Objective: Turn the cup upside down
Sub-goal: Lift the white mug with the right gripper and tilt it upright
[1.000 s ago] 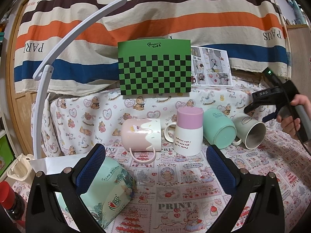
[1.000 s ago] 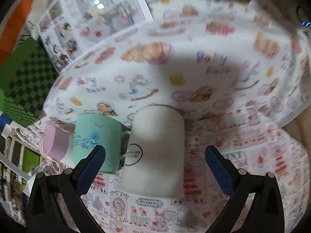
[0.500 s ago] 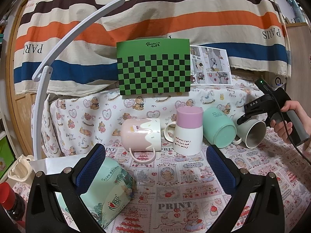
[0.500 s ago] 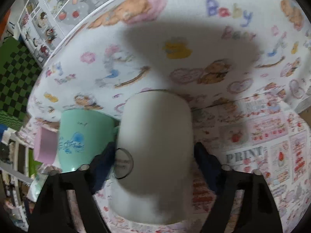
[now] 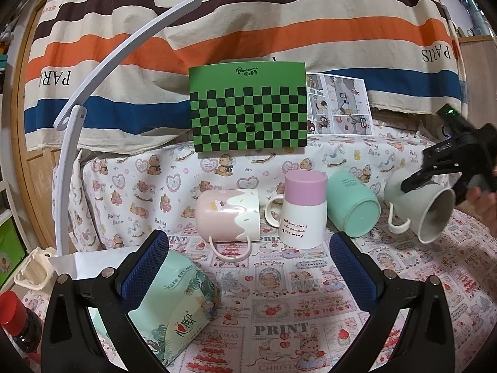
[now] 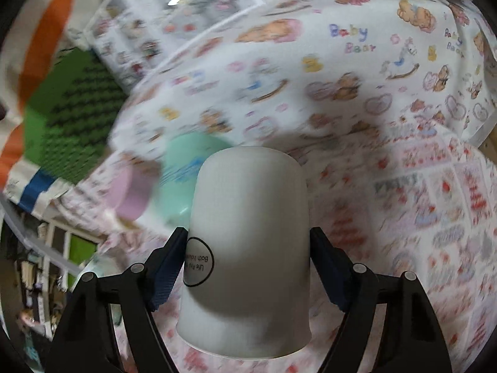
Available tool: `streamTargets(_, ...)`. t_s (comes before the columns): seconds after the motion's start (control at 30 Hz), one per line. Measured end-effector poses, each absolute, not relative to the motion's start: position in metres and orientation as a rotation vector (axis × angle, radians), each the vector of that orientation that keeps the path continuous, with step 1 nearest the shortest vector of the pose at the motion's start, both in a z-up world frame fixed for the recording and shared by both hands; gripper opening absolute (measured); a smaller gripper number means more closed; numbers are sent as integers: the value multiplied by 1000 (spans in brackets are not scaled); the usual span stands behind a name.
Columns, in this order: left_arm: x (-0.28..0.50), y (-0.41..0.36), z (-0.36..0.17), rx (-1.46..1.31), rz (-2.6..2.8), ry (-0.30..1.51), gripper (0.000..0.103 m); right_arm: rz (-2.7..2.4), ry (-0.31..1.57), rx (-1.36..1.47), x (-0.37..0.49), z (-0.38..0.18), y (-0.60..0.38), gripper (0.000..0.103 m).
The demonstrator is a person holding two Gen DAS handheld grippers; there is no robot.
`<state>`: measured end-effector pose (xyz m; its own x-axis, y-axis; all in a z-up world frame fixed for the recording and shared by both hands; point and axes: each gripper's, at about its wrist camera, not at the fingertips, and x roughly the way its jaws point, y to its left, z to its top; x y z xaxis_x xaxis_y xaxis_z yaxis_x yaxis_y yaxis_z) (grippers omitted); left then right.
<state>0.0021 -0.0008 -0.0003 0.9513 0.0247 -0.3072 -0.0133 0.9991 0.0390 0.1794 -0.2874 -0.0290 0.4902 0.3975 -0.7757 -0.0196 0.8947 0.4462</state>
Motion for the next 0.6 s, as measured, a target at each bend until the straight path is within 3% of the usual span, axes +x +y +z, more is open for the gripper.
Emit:
streamTargets(0.27, 3, 1, 0, 34, 23, 312, 103, 322, 1009, 358, 146, -14, -237, 80)
streamTargets(0.6, 3, 2, -1, 34, 31, 315, 103, 361, 1016, 336, 120, -34, -209, 80)
